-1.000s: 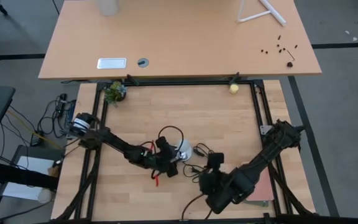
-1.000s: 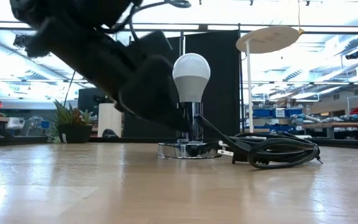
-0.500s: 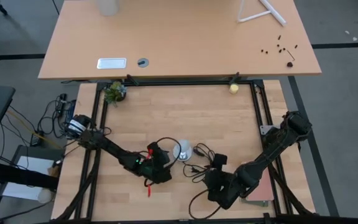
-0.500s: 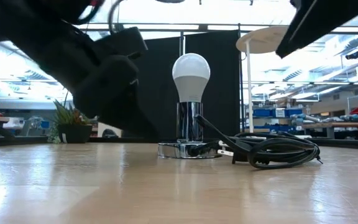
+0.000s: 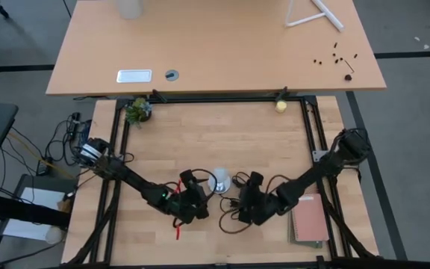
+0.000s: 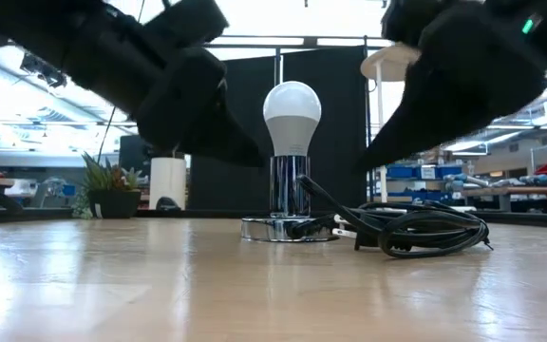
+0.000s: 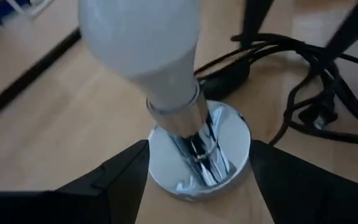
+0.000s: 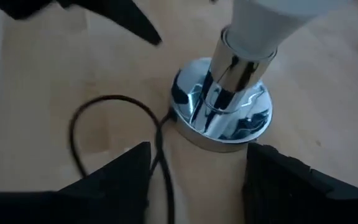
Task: Screw lightbulb
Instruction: Remove the light bulb from the lamp
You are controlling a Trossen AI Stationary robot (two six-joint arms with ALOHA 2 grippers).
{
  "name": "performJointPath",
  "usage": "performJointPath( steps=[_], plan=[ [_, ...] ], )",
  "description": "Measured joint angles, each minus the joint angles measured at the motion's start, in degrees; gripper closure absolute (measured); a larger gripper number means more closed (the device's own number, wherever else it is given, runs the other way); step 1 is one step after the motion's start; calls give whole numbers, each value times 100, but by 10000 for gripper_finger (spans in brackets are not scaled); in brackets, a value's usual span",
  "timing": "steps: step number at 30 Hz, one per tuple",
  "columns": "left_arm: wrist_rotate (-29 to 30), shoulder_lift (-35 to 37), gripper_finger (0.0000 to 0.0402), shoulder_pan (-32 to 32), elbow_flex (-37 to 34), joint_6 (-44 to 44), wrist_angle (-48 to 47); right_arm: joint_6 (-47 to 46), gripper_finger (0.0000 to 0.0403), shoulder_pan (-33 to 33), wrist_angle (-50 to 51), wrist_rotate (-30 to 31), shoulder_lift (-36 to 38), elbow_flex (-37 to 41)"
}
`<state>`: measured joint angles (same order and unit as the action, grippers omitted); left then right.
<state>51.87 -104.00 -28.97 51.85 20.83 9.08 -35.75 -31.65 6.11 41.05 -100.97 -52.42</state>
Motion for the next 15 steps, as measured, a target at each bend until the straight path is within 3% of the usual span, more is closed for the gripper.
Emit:
performJointPath(
  steps=[8,15],
  plan=[
    [-219,248,120,221,835,273,-1819,734,128,414,-2089,-57,-4,793],
    [-498,250,120,326,610,371,-1443,884,128,469,-2492,-89,-4,1020]
  ],
)
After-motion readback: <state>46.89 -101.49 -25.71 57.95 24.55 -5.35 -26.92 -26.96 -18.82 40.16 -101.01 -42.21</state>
